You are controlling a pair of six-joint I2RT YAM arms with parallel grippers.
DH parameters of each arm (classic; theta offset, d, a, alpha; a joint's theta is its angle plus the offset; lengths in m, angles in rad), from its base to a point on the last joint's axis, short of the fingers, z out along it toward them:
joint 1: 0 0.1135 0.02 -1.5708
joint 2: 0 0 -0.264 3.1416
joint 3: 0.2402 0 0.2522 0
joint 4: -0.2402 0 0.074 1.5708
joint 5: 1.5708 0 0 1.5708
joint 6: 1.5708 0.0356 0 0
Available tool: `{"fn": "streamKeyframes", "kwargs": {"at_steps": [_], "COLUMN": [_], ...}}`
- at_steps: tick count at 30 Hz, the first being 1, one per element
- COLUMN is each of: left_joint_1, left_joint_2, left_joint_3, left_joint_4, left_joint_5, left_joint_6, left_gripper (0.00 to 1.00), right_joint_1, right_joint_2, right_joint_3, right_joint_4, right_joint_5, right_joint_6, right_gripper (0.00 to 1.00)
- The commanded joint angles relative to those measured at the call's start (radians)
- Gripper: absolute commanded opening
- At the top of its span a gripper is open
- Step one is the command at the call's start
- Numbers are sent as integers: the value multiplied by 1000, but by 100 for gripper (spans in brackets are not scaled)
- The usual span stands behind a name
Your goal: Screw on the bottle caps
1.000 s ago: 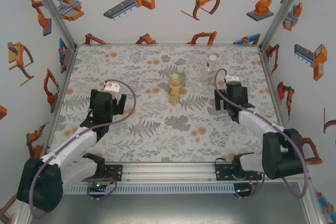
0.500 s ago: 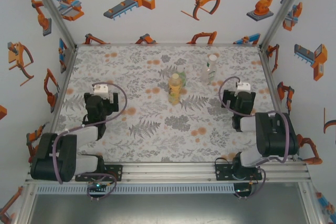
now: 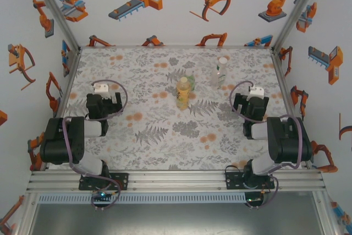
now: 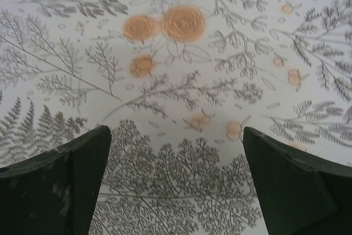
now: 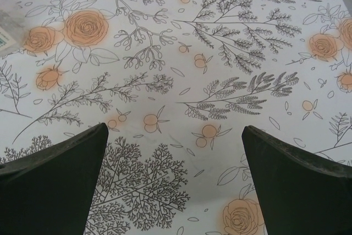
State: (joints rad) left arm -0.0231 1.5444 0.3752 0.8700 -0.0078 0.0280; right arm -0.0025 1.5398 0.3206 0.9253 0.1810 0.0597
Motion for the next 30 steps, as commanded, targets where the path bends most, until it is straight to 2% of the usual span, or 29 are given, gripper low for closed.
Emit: {"fn": "streamKeyframes", "kwargs": {"at_steps": [1, 5, 9, 30], "left_joint_1": [5, 5, 5, 4], "left_joint_2": [3, -1, -4, -6], "left_joint_3": [24, 27, 28, 30], "left_joint_4": [-6, -20, -27, -33], "left_joint_5": [-2, -4, -4, -7], "left_joint_6": [-46, -48, -49, -49], "left_gripper": [97, 97, 97, 97], "right_joint_1": [-4, -4, -4, -4], "right_joint_2": [-3, -1, -1, 0], "right_joint_3": [28, 32, 46, 55], "right_joint_4": [5, 1, -24, -40], "right_joint_5": [31, 17, -54, -61], "right_joint_6": [24, 19, -8, -8], "right_gripper": [99, 99, 99, 99]}}
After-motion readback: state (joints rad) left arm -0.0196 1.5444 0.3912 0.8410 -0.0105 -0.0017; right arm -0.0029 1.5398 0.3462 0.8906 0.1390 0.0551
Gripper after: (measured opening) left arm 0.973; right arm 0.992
